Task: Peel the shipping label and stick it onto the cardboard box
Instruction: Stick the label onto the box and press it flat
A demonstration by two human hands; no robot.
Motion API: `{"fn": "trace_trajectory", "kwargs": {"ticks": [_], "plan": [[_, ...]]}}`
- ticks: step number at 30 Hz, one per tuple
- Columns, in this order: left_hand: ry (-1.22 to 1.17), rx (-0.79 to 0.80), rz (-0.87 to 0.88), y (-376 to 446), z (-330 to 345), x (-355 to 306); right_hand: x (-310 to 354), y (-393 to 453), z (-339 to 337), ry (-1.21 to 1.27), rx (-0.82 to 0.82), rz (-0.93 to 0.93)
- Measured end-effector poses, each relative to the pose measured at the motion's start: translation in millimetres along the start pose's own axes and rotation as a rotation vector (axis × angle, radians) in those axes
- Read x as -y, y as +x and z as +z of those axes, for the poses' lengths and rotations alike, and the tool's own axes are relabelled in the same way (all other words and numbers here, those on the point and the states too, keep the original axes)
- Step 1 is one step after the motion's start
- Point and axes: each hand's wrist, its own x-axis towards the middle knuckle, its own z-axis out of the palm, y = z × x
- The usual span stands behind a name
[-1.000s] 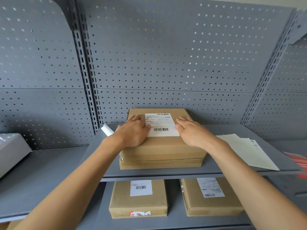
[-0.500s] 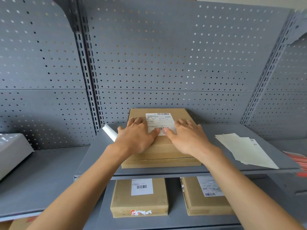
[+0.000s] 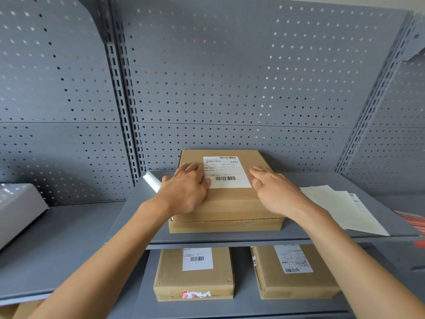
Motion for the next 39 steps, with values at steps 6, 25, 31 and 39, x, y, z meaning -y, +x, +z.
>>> {"fn": "trace_trajectory", "kwargs": {"ticks": [6, 25, 31, 39], "plan": [[0.000, 0.007, -0.037, 14, -16, -2, 10, 9, -15, 0.008, 0.006, -0.007], [0.181, 0.188, -0.133, 74, 6, -8, 16, 84, 8, -0.155, 0.101, -0.008], [0.139, 0.159, -0.126, 72, 4, -7, -1, 82, 6, -0.130, 0.089, 0.032], [0.077, 0.076, -0.135, 66, 1, -9, -3, 82, 8, -0.106, 0.061, 0.021]]}}
